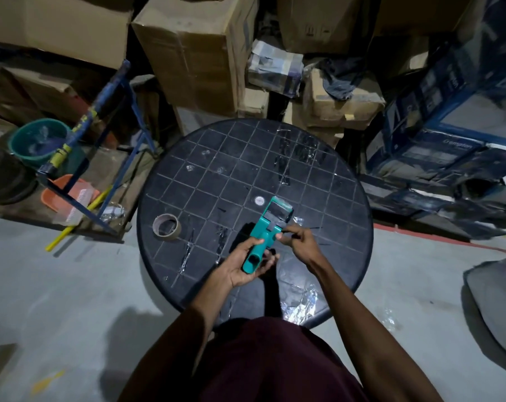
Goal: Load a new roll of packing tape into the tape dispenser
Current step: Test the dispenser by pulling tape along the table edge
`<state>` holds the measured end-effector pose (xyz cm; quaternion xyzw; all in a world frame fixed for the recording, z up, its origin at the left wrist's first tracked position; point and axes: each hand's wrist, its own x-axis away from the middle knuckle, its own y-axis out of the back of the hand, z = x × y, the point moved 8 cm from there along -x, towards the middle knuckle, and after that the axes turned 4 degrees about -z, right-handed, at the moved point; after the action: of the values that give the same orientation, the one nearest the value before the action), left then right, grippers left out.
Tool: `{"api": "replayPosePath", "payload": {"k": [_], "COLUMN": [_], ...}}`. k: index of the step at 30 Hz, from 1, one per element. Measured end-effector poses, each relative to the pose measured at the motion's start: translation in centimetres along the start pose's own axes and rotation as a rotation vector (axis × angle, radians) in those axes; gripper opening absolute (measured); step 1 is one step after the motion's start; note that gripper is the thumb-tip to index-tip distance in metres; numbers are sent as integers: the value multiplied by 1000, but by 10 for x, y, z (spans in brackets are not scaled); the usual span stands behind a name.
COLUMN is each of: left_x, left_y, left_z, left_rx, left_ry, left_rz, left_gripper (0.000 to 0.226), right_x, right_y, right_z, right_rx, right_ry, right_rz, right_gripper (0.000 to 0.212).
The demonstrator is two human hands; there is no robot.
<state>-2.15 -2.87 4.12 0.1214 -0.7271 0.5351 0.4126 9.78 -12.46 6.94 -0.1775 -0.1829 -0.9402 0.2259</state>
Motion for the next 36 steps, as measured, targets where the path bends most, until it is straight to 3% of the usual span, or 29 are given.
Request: {"api": "replayPosePath", "payload": {"k": [4,9,15,20,22,25,27,31,36], "left_x": [-3,-8,0,8,15,20,22,38,51], "left_y": [-6,6,8,-13,-30,-47,-54,-78,-101], "left_z": [3,6,0,-4,-1,12,21,48,71], "left_rx": [72,16,-195,-506,-634,-714,-747,-733,-726], "left_ry": [-42,-96,-150,-374,-485,-593,-645,-721,-778], "left_rz": [51,-24,-140,-375,-459,-561,-623,-708,-782], "left_gripper": [32,19,19,22,26,18,16,17,17], "right_x": [4,15,19,5,-4,-11,-9,-1,11], "right_y": [10,57,71,68,78,97,96,98,114], "right_z": [4,-22,-52,-56,-41,-9,-1,-15,-7], "right_rx": [77,131,18,-52,189,1016,1275,1463,1343], "right_ry": [7,-109,-252,-377,-214,294,544,672,761], "right_rz": [33,-91,-64,43,33,-93,-85,77,88], "right_gripper": [17,12,40,71,64,36,30,48,34]}}
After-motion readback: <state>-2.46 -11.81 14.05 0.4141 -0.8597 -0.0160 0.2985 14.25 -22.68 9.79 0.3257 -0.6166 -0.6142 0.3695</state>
